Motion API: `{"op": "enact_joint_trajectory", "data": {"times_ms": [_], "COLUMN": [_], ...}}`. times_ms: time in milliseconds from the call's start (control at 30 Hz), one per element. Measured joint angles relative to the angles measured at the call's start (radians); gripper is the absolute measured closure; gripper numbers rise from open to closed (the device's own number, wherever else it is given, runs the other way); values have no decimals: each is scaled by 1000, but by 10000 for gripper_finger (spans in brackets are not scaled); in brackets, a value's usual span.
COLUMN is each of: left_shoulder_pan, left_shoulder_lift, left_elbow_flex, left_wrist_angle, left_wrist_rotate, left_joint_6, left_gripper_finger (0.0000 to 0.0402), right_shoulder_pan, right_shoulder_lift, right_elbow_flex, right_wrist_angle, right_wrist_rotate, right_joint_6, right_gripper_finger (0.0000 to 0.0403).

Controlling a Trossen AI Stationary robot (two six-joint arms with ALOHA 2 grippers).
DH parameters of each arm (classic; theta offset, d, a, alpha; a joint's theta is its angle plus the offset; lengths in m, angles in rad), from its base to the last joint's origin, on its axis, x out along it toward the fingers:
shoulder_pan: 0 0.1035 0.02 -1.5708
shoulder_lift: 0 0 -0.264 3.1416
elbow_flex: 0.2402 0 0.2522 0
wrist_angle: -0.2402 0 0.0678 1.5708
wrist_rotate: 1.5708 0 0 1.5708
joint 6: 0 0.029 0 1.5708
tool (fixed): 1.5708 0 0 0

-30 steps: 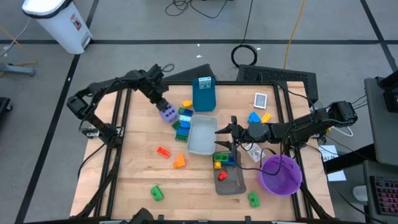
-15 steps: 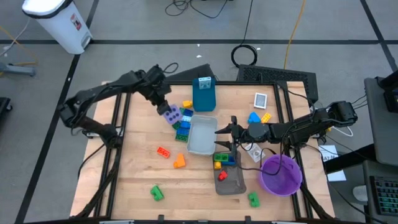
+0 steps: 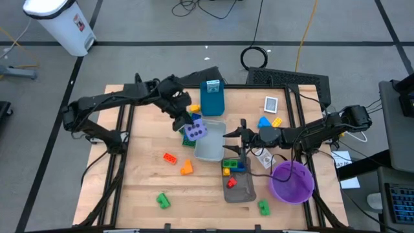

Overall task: Pick & Place Toys
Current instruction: Put the purple dice into the white bin

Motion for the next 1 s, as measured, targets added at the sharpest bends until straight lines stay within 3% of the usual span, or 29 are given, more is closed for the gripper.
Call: {"op": "enact_joint_trajectory", "data": {"times_ms": [167,500,633,1000], "left_shoulder_pan": [16,41,45,-17], "left_shoulder_lift": [74,268,259,86], "left_elbow_flex": [43,52,52,52], "left_wrist_angle": [28,64,72,88], "left_wrist_rotate": [42,195,194,208], "left_joint_6": [-1,32,71,150], "left_gripper_finger": [398,394,394,329], "right_shoulder_pan": [0,-2,-2,-5], "right_shoulder_lift": [0,0,0,0], "right_elbow_flex": [0,0,0,0], "right_wrist_angle": [24,24,23,18], "right_wrist_rotate": [-2,-4,-4,-4], "right_joint_6": [-4,2,0,-4], "right_gripper_finger": [206,206,206,206]}}
